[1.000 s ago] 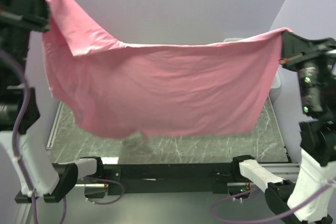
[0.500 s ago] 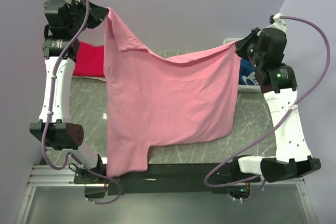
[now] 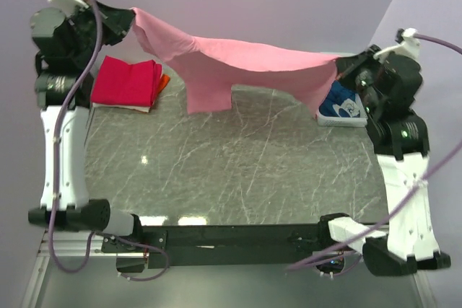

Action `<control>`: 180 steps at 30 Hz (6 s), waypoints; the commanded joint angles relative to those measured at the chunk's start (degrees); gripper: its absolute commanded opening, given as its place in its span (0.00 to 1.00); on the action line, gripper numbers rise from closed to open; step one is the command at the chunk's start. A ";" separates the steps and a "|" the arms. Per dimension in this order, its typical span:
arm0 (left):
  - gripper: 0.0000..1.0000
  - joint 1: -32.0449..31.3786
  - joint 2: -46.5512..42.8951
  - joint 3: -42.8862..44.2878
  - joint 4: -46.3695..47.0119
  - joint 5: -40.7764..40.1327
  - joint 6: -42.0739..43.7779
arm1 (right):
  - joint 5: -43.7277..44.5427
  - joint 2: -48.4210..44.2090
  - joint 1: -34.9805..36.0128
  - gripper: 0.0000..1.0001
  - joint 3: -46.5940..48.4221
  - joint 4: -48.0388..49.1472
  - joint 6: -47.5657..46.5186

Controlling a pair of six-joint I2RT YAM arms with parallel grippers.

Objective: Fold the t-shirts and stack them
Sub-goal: Flatten the tshirt out

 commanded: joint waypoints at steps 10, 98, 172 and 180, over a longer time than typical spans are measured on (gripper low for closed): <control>0.00 -3.83 -23.05 1.84 -6.33 -26.66 12.87 | 5.82 -18.83 -0.28 0.00 1.04 -3.38 -3.90; 0.82 -5.50 44.34 -19.01 -5.53 -4.69 8.74 | -13.51 51.91 -0.28 0.53 -16.63 3.38 1.73; 0.83 -4.97 17.62 -52.05 8.62 -6.01 8.74 | -12.46 37.23 10.27 0.53 -33.06 7.07 1.29; 0.82 -4.89 26.67 -47.30 8.44 -6.37 10.41 | -10.26 43.38 10.18 0.53 -26.82 2.33 -0.38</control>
